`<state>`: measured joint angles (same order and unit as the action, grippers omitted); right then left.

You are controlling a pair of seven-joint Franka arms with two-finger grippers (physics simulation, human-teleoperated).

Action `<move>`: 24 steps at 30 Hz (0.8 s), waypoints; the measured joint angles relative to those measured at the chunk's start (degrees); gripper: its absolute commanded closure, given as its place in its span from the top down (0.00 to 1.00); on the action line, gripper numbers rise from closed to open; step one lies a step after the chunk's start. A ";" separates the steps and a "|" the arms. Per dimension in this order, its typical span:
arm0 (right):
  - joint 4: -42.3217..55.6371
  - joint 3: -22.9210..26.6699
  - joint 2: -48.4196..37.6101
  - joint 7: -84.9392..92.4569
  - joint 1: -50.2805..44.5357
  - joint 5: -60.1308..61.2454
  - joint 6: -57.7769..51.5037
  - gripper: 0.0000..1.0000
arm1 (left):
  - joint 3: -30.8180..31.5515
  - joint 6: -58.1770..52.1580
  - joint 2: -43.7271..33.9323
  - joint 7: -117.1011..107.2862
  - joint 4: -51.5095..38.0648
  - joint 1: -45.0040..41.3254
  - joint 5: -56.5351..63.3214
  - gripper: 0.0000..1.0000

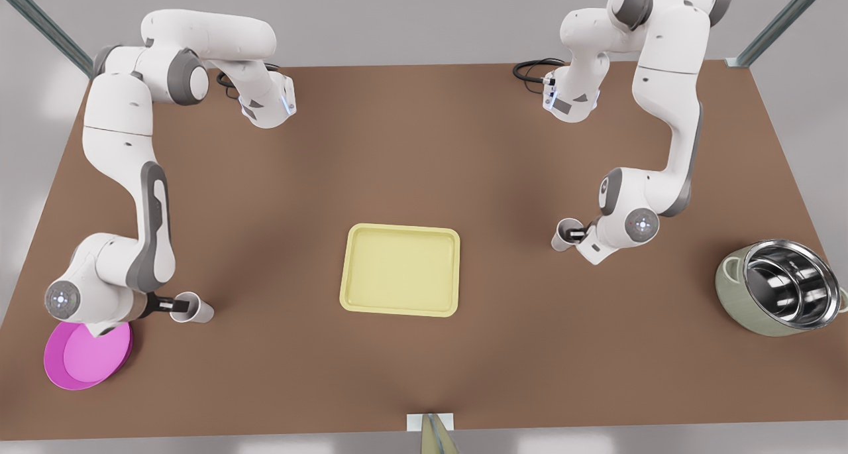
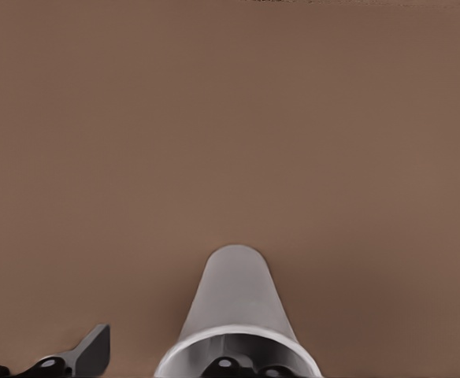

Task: Use both arms to respectively pick up the white IKEA cups from the middle-left and middle-right positions, then place the white IKEA cups onto the middle-middle tray, ensuring that the cups remain upright and do not tip over

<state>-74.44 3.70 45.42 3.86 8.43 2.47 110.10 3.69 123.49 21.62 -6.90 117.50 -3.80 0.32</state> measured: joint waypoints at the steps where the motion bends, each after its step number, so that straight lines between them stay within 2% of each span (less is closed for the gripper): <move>1: -0.02 -0.05 0.45 0.04 0.22 0.03 0.44 1.00 | 0.00 0.17 0.05 -0.12 -0.02 0.01 -0.58 0.28; 2: -0.02 -0.07 0.92 0.08 0.38 0.05 0.81 1.00 | 0.00 0.30 0.08 -0.37 -0.04 -0.01 -1.13 0.24; 7: -1.40 -0.10 2.03 0.25 0.75 0.07 2.00 0.99 | 0.06 0.81 0.09 -0.85 -0.22 -0.22 -4.63 0.21; 8: -1.55 -0.11 2.13 0.29 0.75 0.09 2.13 0.79 | 0.10 0.88 -0.17 -0.87 -0.57 -0.35 -4.93 0.21; 10: -1.66 -0.26 2.19 0.47 0.67 0.22 2.31 0.58 | 0.15 0.91 -1.08 -0.93 -1.56 -0.64 -5.32 0.21; 11: -1.68 -0.30 2.17 0.64 0.57 0.29 2.29 0.42 | 0.24 0.90 -1.88 -0.97 -2.01 -0.89 -5.45 0.21; 12: -1.69 -0.32 2.12 0.96 0.41 0.46 2.25 0.34 | 0.64 0.59 -2.35 -1.02 -3.45 -1.17 -5.53 0.21; 14: -1.47 -0.28 1.99 1.63 -0.27 0.69 2.15 0.21 | 1.91 -2.85 1.75 -1.69 -14.72 -3.17 -5.15 0.22; 17: -1.31 -0.27 1.84 2.21 -0.84 0.20 2.05 0.21 | 2.59 -7.99 10.78 -5.10 -31.23 -10.64 -3.04 0.22; 20: -0.81 -0.88 0.40 2.59 -1.98 -0.05 1.19 0.21 | 7.14 -11.01 18.56 -10.01 -41.54 -12.97 -2.14 0.21; 22: -0.68 -3.53 -1.73 2.39 -3.15 0.12 -0.31 0.21 | 10.28 -11.92 22.06 -13.68 -45.64 -13.69 -1.84 0.21; 24: -0.65 -9.17 -3.11 1.31 -3.62 0.14 -2.00 0.21 | 11.59 -11.93 24.38 -17.31 -48.23 -15.59 -1.65 0.21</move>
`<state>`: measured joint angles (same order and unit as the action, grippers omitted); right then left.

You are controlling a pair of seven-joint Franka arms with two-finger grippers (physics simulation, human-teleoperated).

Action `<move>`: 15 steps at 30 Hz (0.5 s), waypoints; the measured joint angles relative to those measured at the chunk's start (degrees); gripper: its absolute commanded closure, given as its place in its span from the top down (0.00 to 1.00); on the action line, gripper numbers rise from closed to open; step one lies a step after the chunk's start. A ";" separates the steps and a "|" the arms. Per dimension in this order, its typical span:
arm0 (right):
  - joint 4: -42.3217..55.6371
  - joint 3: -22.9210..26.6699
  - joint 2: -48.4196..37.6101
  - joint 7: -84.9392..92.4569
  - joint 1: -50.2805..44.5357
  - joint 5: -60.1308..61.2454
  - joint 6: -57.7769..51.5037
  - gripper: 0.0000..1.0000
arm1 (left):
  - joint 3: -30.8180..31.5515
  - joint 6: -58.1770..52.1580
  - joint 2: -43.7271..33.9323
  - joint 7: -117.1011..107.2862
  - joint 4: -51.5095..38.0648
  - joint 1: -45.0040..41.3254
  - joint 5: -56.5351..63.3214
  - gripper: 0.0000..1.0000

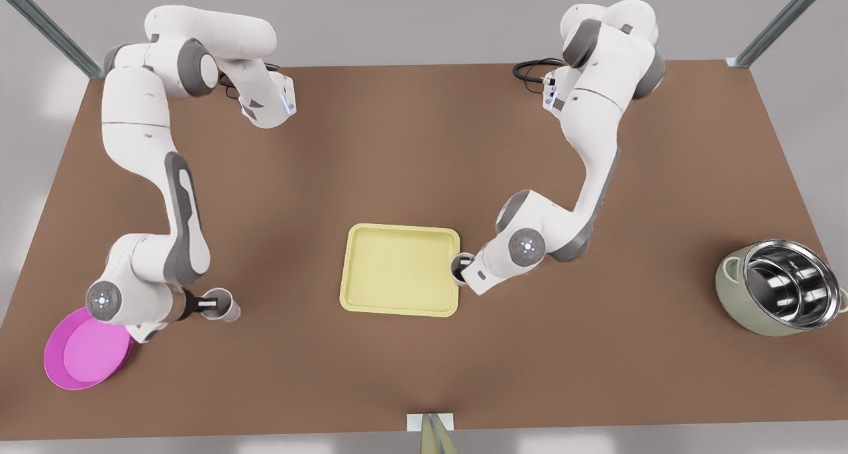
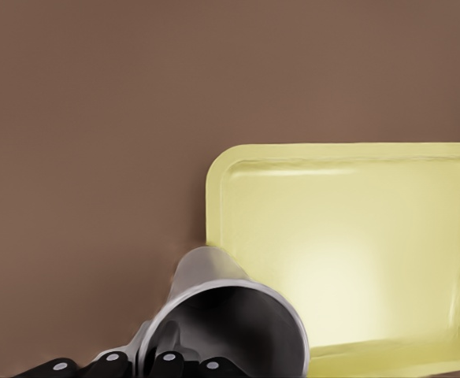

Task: Use both arms to respectively pick up the white IKEA cups from the middle-left and middle-right positions, then place the white IKEA cups onto the middle-middle tray, ensuring that the cups remain upright and do not tip over

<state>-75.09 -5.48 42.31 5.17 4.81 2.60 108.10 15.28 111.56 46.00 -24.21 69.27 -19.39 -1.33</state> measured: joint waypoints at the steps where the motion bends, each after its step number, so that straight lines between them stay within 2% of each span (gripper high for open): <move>1: -0.04 -2.42 -0.29 -0.87 -0.87 -0.01 -0.69 0.21 | 0.26 0.01 1.64 -1.82 -2.57 -1.19 0.06 0.21; 4: -0.39 -4.70 -0.15 -4.48 -7.65 -0.07 -1.58 0.21 | 0.49 0.83 4.83 -6.84 -6.24 -3.49 0.17 0.21; 8: -0.84 -5.04 0.51 -10.47 -16.06 -0.08 0.21 0.21 | 0.52 2.37 7.49 -12.42 -6.66 -4.21 0.27 0.22; 12: -2.16 -4.99 0.75 -16.57 -20.33 -0.26 3.33 0.21 | 0.53 3.97 9.03 -16.85 -6.58 -4.96 0.27 0.23; 15: -3.66 -4.98 1.17 -21.07 -23.32 -0.45 6.25 0.21 | 0.53 4.96 9.62 -19.52 -6.54 -5.11 0.23 0.32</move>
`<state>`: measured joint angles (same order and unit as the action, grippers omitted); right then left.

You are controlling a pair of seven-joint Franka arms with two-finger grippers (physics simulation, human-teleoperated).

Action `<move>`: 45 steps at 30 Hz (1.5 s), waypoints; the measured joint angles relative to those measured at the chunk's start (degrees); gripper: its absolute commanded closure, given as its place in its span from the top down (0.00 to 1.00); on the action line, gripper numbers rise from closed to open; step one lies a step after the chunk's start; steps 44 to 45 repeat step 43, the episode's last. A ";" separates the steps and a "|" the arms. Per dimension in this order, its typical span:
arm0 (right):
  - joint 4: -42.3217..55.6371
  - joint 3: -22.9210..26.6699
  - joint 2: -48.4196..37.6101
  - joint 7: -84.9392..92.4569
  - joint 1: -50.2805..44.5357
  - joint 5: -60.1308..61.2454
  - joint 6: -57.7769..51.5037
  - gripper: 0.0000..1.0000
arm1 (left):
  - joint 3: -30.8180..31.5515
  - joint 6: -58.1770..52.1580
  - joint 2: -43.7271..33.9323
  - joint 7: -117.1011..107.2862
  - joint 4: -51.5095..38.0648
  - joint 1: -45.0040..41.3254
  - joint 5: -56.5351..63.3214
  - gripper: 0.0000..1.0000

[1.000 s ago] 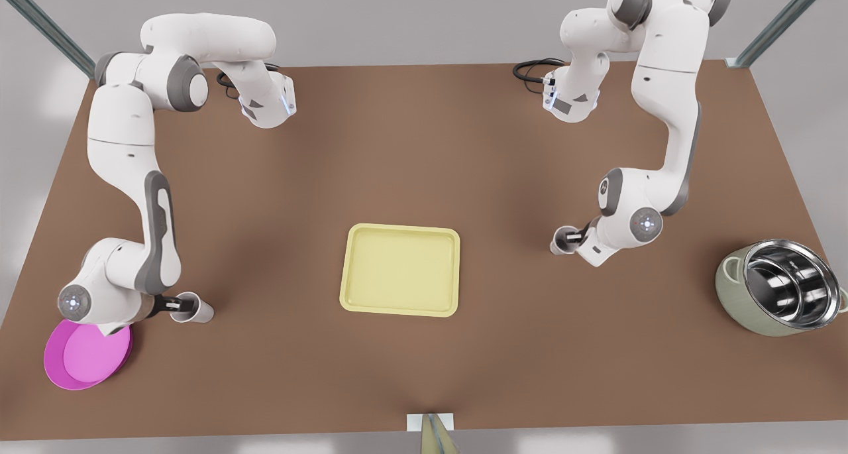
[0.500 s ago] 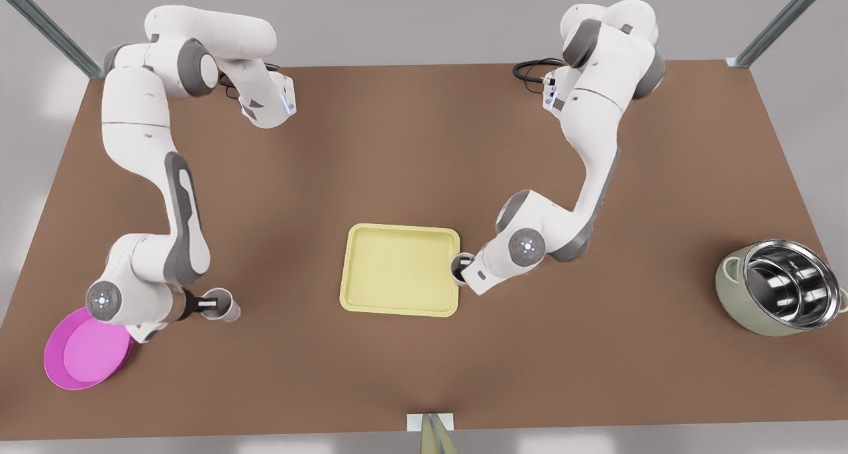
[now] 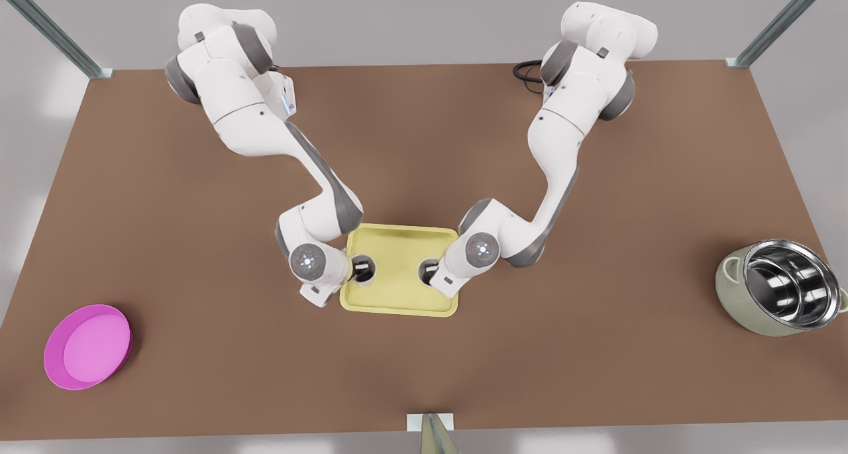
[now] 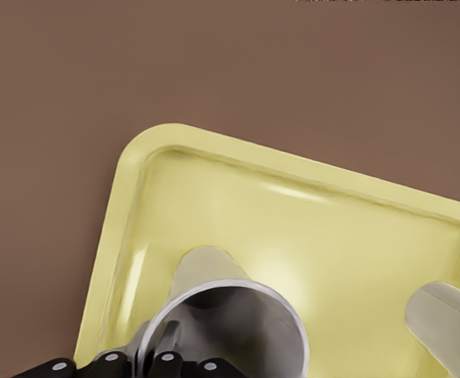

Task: Use both arms to respectively pick up the white IKEA cups from the middle-left and middle-right positions, then place the white IKEA cups onto the middle-middle tray, ensuring that the cups remain upright and do not tip over

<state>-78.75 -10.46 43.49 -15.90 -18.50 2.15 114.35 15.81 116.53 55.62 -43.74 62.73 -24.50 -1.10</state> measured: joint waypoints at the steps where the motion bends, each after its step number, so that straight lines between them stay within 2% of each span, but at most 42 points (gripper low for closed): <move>1: -0.65 0.00 0.04 -1.36 -0.53 -0.03 0.97 0.21 | 0.00 0.26 0.14 -0.78 0.03 -0.01 -0.01 0.45; 2: -1.29 0.00 0.11 -2.64 -0.85 -0.05 1.93 0.21 | 0.00 0.50 0.23 -1.50 0.04 -0.01 -0.05 0.52; 3: -1.73 0.01 0.26 -3.86 -1.18 -0.04 2.85 0.21 | 0.00 0.74 0.27 -2.15 0.06 -0.02 -0.14 0.64; 5: -2.45 0.04 0.67 -6.28 -2.12 -0.10 4.40 0.21 | -0.01 1.16 0.17 -3.22 0.07 -0.02 -0.51 1.00; 7: -2.88 0.02 1.03 -8.46 -2.35 -0.13 5.59 0.21 | 0.01 0.99 -0.27 -4.09 0.08 0.06 -0.94 1.00; 8: -3.03 0.01 1.13 -9.51 -2.32 -0.24 6.03 0.97 | 0.04 0.30 -0.83 -4.54 0.08 0.15 -0.97 1.00; 9: -3.11 0.06 1.20 -10.59 -2.28 -0.50 6.37 1.00 | 0.05 -0.69 -1.54 -5.02 0.05 0.25 -0.91 1.00; 10: -3.14 0.08 1.25 -11.75 -2.29 -1.24 6.59 1.00 | 0.00 -2.44 -3.07 -5.51 0.04 0.32 -0.78 1.00; 12: -3.16 0.08 1.25 -14.39 -2.37 -3.59 6.72 1.00 | -0.05 -10.50 -11.04 -6.44 -0.65 4.18 -0.51 1.00; 14: -3.17 0.07 1.15 -16.47 -2.35 -4.59 6.86 1.00 | -0.18 -20.92 -18.46 -6.76 -3.62 12.21 0.78 1.00; 17: -3.18 0.08 0.69 -18.58 -2.17 -4.50 6.98 1.00 | -0.50 -33.41 -23.91 -3.32 -4.77 24.39 5.49 1.00; 19: -3.19 0.09 0.45 -19.52 -2.15 -4.07 7.01 1.00 | -11.58 -36.45 -37.60 1.44 11.29 19.28 7.01 1.00; 20: -3.20 0.09 0.03 -19.91 -2.13 -3.87 6.86 1.00 | -14.53 -37.43 -40.89 3.71 14.74 17.79 6.22 1.00; 23: -3.03 0.06 -4.97 -20.39 -0.87 -3.48 3.37 1.00 | -17.15 -41.12 -41.44 9.77 14.94 16.76 4.26 1.00; 26: -1.92 0.28 -9.71 -17.79 7.47 -3.32 -4.22 1.00 | -17.51 -42.72 -41.04 14.91 14.97 16.52 2.60 1.00; 30: 3.26 0.85 -5.94 -11.03 20.98 -7.89 -11.04 1.00 | -17.46 -42.95 -39.84 20.56 15.12 16.32 1.57 1.00; 32: 6.13 0.76 -7.22 -7.17 24.16 -8.75 -13.17 1.00 | -17.40 -43.02 -39.50 22.95 15.16 16.13 1.37 1.00; 38: 7.70 0.24 -22.93 1.67 24.77 -6.87 -23.94 1.00 | -17.39 -43.08 -39.32 28.71 15.17 16.36 1.40 1.00; 45: 5.94 -0.55 -25.98 5.70 24.37 -6.56 -30.26 1.00 | -17.39 -43.09 -39.20 32.24 15.17 16.38 1.36 1.00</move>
